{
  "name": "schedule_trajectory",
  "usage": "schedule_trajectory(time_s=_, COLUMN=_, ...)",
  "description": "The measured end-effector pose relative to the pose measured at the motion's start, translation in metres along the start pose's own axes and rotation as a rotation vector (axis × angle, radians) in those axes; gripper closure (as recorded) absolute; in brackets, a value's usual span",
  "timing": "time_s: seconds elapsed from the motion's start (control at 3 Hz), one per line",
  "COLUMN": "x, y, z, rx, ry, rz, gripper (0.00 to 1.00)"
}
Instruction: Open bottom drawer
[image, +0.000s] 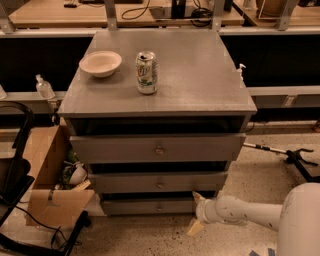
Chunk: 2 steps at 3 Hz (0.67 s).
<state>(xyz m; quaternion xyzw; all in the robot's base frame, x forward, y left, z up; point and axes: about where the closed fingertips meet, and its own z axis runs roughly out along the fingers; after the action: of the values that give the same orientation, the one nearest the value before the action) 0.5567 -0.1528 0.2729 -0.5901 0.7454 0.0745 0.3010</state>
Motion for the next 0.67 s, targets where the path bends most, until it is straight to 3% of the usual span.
schedule_trajectory(time_s=0.33, x=0.012, y=0.014, z=0.011, rx=-0.047, ry=0.023, rz=0.009, gripper=0.19)
schedule_trajectory(time_s=0.67, x=0.022, y=0.025, z=0.019, rx=-0.086, ry=0.026, rz=0.018, gripper=0.47)
